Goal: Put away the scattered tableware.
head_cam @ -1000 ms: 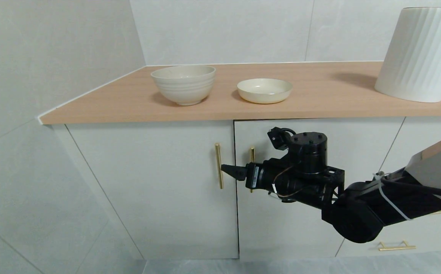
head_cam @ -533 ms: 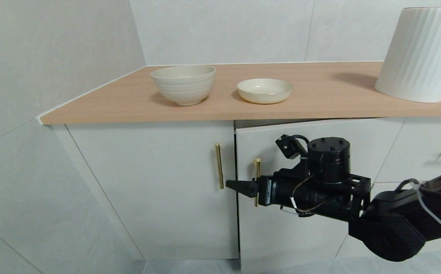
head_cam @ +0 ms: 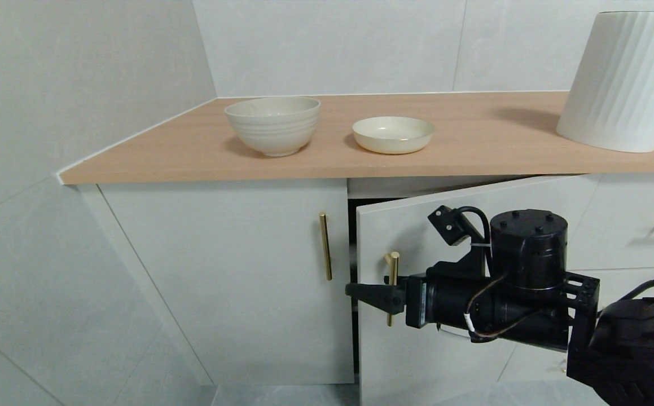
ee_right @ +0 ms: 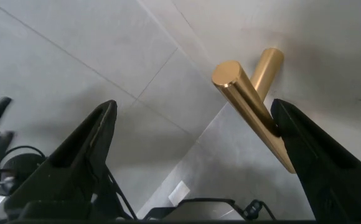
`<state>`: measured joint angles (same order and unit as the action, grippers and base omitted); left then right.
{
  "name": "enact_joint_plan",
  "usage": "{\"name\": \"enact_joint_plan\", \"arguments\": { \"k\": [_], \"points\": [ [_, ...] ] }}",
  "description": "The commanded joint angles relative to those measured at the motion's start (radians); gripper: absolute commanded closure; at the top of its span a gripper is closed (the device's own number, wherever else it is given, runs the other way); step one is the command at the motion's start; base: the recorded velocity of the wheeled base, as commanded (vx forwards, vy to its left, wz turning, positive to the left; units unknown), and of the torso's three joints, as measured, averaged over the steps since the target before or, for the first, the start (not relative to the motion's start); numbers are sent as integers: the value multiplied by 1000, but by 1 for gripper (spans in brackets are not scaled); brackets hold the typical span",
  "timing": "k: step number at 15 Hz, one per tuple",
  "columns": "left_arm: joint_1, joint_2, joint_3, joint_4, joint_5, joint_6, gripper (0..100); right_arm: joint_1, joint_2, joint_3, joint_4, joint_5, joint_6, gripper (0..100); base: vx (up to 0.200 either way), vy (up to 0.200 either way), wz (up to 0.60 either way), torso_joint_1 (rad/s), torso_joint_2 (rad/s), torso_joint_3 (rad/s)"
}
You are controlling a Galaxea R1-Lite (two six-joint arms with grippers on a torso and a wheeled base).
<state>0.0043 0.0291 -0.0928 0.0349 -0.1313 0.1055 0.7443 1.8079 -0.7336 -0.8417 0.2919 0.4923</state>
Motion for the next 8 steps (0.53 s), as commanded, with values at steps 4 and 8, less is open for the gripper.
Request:
{"name": "enact_joint_plan", "arguments": {
  "k": [4, 8],
  "points": [
    [-3, 580, -274, 60, -288, 34, 0, 18, -16, 23, 1, 10, 0, 0, 0, 0, 0, 0, 0, 0],
    [-150, 907, -493, 59, -266, 25, 0, 18, -13, 23, 1, 12, 0, 0, 0, 0, 0, 0, 0, 0]
  ]
}}
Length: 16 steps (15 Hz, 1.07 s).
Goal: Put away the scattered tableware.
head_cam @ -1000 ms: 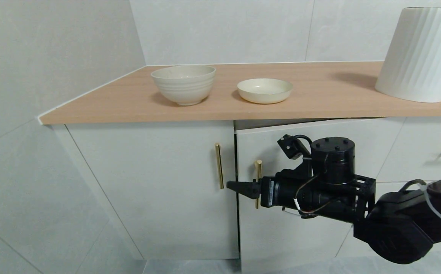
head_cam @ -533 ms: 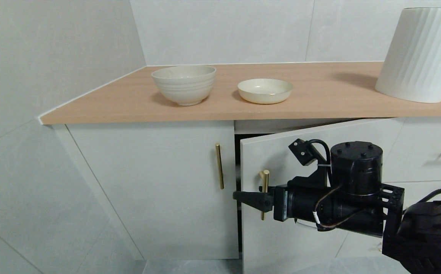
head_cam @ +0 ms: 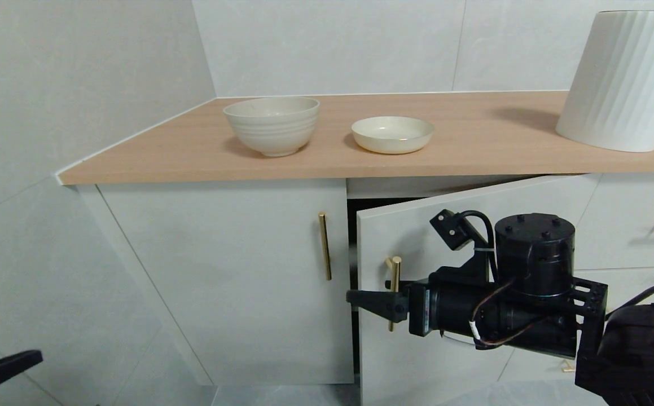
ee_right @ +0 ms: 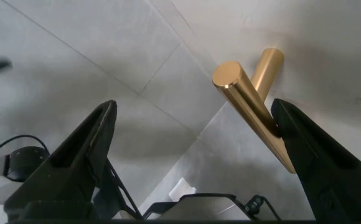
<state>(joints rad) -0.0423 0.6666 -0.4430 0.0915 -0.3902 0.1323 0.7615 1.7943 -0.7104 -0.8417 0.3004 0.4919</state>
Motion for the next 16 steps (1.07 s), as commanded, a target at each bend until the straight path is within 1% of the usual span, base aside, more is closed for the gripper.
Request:
{"name": "enact_joint_plan", "arguments": {
  "k": [1, 3, 4, 5, 6, 7, 8, 9, 10, 11, 12, 14, 15, 16],
  "points": [
    [-160, 315, -168, -7, 54, -3, 0, 1, 2, 0, 1, 3, 0, 0, 0, 0, 0, 0, 0, 0],
    [-277, 412, -180, -62, 191, 12, 0, 1, 5, 0, 1, 5, 0, 0, 0, 0, 0, 0, 0, 0],
    [-318, 475, -178, -102, 220, 10, 0, 1, 5, 2, 1, 5, 0, 0, 0, 0, 0, 0, 0, 0],
    [-356, 542, -175, -156, 223, 3, 0, 1, 5, 3, 1, 5, 0, 0, 0, 0, 0, 0, 0, 0],
    [-378, 584, -175, -205, 223, -13, 0, 1, 5, 8, 1, 5, 0, 0, 0, 0, 0, 0, 0, 0],
    [-415, 636, -175, -291, 223, -50, 0, 1, 5, 9, 1, 5, 0, 0, 0, 0, 0, 0, 0, 0],
    [-447, 677, -174, -355, 221, -91, 0, 1, 4, 9, 0, 5, 0, 0, 0, 0, 0, 0, 0, 0],
    [-472, 723, -175, -414, 221, -125, 0, 1, 1, 11, 0, 5, 0, 0, 0, 0, 0, 0, 0, 0],
    [-479, 745, -177, -440, 221, -132, 0, 1, 1, 11, 0, 5, 0, 0, 0, 0, 0, 0, 0, 0],
    [-502, 812, -177, -529, 221, -138, 0, 1, -3, 16, -2, 5, 0, 0, 0, 0, 0, 0, 0, 0],
    [-513, 846, -177, -569, 220, -138, 100, 1, -9, 19, -4, 5, 0, 0, 0, 0, 0, 0, 0, 0],
    [-514, 918, -180, -651, 220, -140, 100, 1, -21, 28, -7, 5, -1, 0, 0, 0, 0, 0, 0, 0],
    [-514, 938, -180, -697, 220, -152, 100, 1, -24, 29, -7, 5, -1, 0, 0, 0, 0, 0, 0, 0],
    [-514, 947, -175, -742, 212, -200, 100, 2, -26, 31, -7, 5, -1, 0, 0, 0, 0, 0, 0, 0]
  ]
}}
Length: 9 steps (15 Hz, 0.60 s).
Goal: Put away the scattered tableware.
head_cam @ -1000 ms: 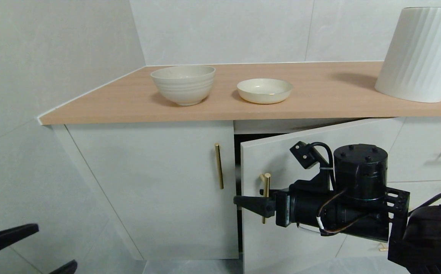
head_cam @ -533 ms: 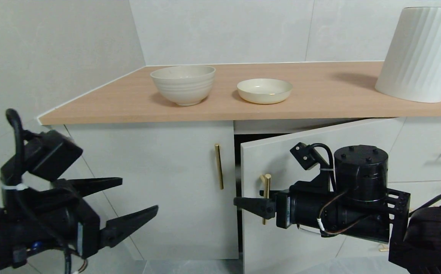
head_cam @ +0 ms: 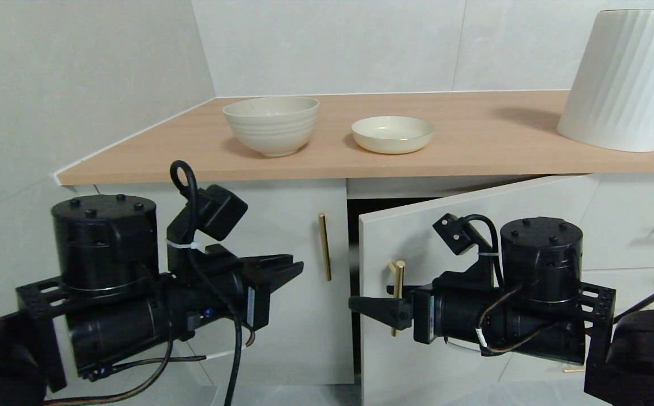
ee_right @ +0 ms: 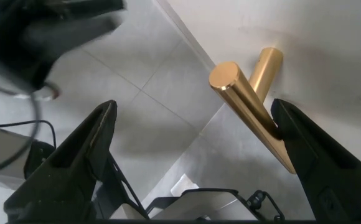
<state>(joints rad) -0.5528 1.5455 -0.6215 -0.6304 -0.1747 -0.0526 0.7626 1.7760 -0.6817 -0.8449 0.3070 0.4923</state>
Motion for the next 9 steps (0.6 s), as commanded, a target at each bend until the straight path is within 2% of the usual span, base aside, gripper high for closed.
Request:
{"name": "enact_joint_plan", "arguments": {
  "k": [1, 2, 3, 5, 6, 8, 9],
  "points": [
    [-6, 85, 3, -51, -26, -64, 100, 1, -10, 2, -3, -2, -1, 0, 0, 0, 0, 0, 0, 0],
    [-6, 93, 2, -66, -52, -86, 100, 1, -13, 2, -3, -2, -1, 0, 0, 0, 0, 0, 0, 0],
    [-4, 96, 5, -78, -114, -121, 100, 6, -24, 5, -3, -2, -1, 0, 0, 0, 0, 0, 0, 0],
    [-3, 123, -4, -81, -200, -161, 100, 15, -33, 16, -3, 0, -1, 0, 0, 0, 0, 0, 0, 0],
    [1, 168, -34, -89, -218, -164, 100, 24, -38, 19, -3, -2, -1, 0, 0, 0, 0, 0, 0, 0],
    [1, 228, -70, -112, -218, -168, 100, 29, -43, 28, -3, -2, -5, 0, 0, 0, 0, 0, 0, 0],
    [1, 312, -115, -180, -216, -170, 100, 27, -43, 37, -5, -2, -34, 0, 0, 0, 0, 0, 0, 0]
  ]
}}
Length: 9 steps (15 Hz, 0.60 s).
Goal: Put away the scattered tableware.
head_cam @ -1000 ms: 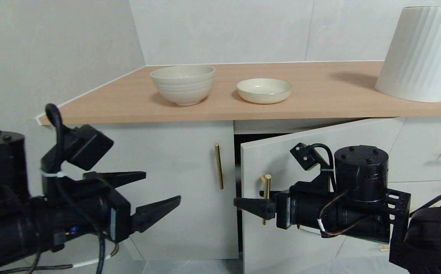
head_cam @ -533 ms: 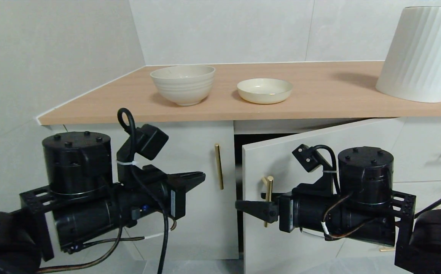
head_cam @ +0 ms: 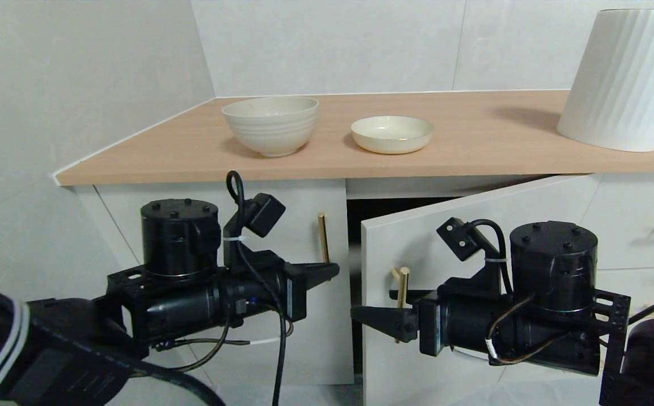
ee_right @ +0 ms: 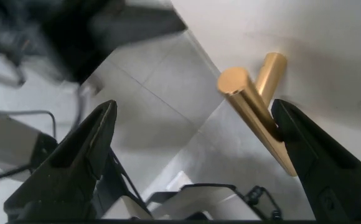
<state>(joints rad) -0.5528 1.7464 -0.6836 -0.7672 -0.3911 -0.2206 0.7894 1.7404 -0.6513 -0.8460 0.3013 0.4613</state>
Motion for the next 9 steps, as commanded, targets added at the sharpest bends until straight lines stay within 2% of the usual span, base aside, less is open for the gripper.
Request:
{"name": "enact_joint_plan", "arguments": {
  "k": [1, 4, 7, 9],
  "points": [
    [2, 148, -73, -73, 1, -5, 100, 1, -7, 12, -4, 4, -13, 0, 0, 0, 0, 0, 0, 0],
    [1, 191, -106, -96, -3, -32, 100, 2, -7, 21, -5, 6, -21, 0, 0, 0, 0, 0, 0, 0],
    [-6, 209, -134, -99, -8, -43, 100, 1, -7, 21, -5, 6, -21, 0, 0, 0, 0, 0, 0, 0],
    [-29, 234, -162, -112, -8, -78, 100, 1, -9, 21, -5, 4, -21, 0, 0, 0, 0, 0, 0, 0]
  ]
}}
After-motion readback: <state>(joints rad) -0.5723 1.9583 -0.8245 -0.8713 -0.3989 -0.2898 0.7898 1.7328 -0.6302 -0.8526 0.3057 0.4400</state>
